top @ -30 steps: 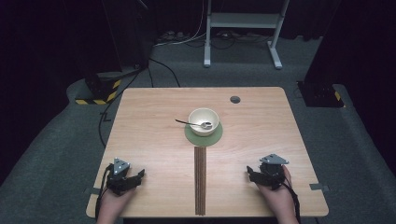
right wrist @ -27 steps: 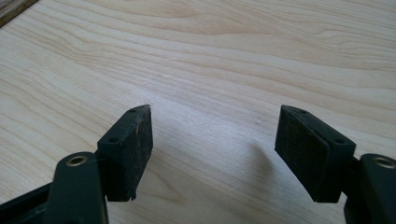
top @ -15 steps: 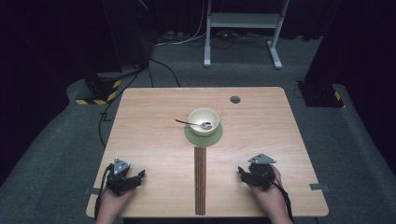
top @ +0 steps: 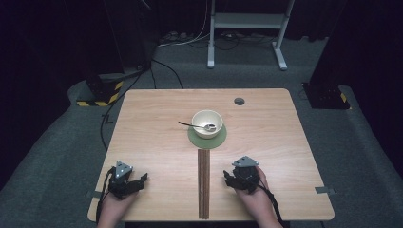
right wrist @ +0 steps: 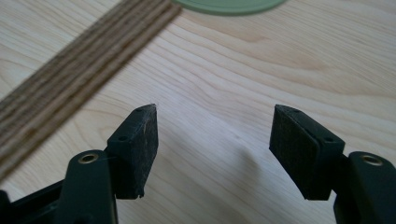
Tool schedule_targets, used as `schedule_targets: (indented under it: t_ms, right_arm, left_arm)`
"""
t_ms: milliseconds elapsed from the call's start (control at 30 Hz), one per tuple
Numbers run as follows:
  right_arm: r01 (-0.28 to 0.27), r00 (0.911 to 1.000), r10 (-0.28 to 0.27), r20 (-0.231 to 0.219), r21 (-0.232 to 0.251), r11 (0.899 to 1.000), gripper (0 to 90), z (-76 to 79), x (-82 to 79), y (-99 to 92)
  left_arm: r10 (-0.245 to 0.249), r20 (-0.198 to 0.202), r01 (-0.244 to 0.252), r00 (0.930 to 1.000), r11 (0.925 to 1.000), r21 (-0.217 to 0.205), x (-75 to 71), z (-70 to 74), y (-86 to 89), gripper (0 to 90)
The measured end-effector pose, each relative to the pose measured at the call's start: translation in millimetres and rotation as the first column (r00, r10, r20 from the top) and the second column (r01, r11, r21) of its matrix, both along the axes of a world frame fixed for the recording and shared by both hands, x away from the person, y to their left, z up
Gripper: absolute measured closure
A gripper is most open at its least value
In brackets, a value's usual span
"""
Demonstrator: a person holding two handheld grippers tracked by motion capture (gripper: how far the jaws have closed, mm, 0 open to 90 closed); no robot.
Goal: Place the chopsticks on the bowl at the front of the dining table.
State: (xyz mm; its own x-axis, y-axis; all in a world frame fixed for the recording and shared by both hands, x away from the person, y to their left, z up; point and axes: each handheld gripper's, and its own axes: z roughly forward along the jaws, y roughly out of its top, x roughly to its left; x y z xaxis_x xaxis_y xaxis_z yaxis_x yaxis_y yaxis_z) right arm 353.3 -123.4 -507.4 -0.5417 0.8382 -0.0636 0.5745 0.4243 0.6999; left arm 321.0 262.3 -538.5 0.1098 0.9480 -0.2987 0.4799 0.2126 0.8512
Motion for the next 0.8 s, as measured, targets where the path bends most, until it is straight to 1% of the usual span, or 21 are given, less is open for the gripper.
schedule_targets:
  t_ms: [33,100,167,267,333,400,433,467,533,567,600,667,733,800]
  right_arm:
    - [-0.006,1.0,0.006,0.002,-0.006,1.0,32.5,0.2,-0.4,4.8]
    - [-0.018,0.9997,0.018,0.015,-0.006,1.0,33.2,0.4,-1.1,13.3]
    - [-0.031,0.9994,0.031,0.013,-0.001,1.0,33.2,0.5,-0.1,19.9]
    - [-0.035,0.9993,0.035,0.015,-0.009,0.999,33.2,0.2,2.8,28.9]
    - [-0.037,0.999,0.037,0.025,-0.009,0.999,34.0,0.9,4.5,33.5]
    - [-0.033,0.9989,0.033,0.033,0.003,0.999,35.0,1.1,5.6,38.4]
    - [-0.036,0.9989,0.036,0.029,0.007,0.999,35.8,1.7,5.6,40.5]
    - [-0.046,0.9982,0.046,0.039,0.0,0.999,37.0,1.7,6.3,42.7]
    - [-0.046,0.9985,0.046,0.031,-0.002,0.999,38.0,0.6,6.5,48.8]
    - [-0.05,0.9983,0.05,0.03,-0.004,0.999,37.9,0.1,7.3,51.5]
    - [-0.052,0.9982,0.052,0.03,-0.008,0.999,38.0,0.1,8.1,53.7]
    - [-0.051,0.998,0.051,0.037,-0.014,0.999,38.6,0.9,9.2,57.2]
    - [-0.053,0.9976,0.053,0.043,-0.008,0.999,40.2,1.8,9.9,59.8]
    - [-0.056,0.9976,0.056,0.041,-0.012,0.998,42.9,1.2,10.9,62.0]
  left_arm:
    - [0.005,0.005,-0.005,1.0,1.0,-0.005,0.3,-0.2,-0.9,30.0]
    - [0.002,0.003,-0.002,1.0,1.0,0.0,0.2,-0.2,-0.4,30.0]
    - [0.002,0.003,-0.002,1.0,1.0,0.0,0.1,-0.2,-0.4,29.9]
    - [0.003,0.001,-0.003,1.0,1.0,-0.003,0.0,-0.2,-0.7,29.9]
    - [0.011,0.008,-0.011,0.9999,0.9998,-0.019,0.5,-0.2,-1.8,29.9]
    - [0.008,0.006,-0.008,1.0,0.9999,-0.012,0.3,-0.2,-1.2,30.1]
    - [0.008,0.006,-0.008,1.0,0.9999,-0.012,0.3,-0.2,-1.3,30.1]
    - [0.008,0.006,-0.008,1.0,0.9999,-0.012,0.3,-0.2,-1.3,30.0]
    - [0.006,0.005,-0.006,1.0,0.9999,-0.013,0.2,-0.1,-1.1,30.0]
    - [0.011,0.005,-0.011,0.9999,0.9997,-0.024,0.3,-0.2,-2.1,30.0]
    - [-0.003,-0.004,0.003,1.0,1.0,0.0,-0.6,0.0,-0.5,30.1]
    - [-0.008,-0.002,0.008,1.0,0.9999,-0.007,-0.6,-0.1,-0.8,30.0]
    - [-0.016,-0.003,0.016,0.9999,0.9999,0.005,-1.4,-0.2,0.2,30.2]
    - [-0.015,-0.002,0.015,0.9999,0.9999,0.006,-1.8,-0.2,0.1,30.3]
